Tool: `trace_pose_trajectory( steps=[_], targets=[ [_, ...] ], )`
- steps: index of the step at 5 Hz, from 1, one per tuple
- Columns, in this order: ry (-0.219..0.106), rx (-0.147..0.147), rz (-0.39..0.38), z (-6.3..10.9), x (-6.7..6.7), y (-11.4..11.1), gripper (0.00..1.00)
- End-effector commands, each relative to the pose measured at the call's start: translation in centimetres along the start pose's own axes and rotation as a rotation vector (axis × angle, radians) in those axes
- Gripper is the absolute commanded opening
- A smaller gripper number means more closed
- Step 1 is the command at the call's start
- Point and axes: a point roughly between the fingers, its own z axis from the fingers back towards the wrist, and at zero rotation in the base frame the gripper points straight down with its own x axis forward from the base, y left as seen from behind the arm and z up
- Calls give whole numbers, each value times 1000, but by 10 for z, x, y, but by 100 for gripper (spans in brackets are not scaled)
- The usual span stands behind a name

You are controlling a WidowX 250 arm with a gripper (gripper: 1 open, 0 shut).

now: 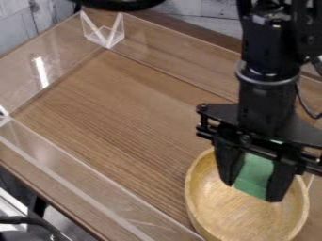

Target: Put the green block in the brown bowl

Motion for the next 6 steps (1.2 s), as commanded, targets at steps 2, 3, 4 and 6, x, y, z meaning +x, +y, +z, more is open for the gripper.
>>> trace_pose_trajectory(
  steps=[2, 3, 4, 6],
  targets=[
    [-45, -29, 1, -3, 10, -1, 0],
    [-45, -32, 5, -9, 14, 1, 0],
    [-44, -35, 8, -14, 18, 2, 0],
    [-41, -42, 11, -24, 25, 5, 0]
  ],
)
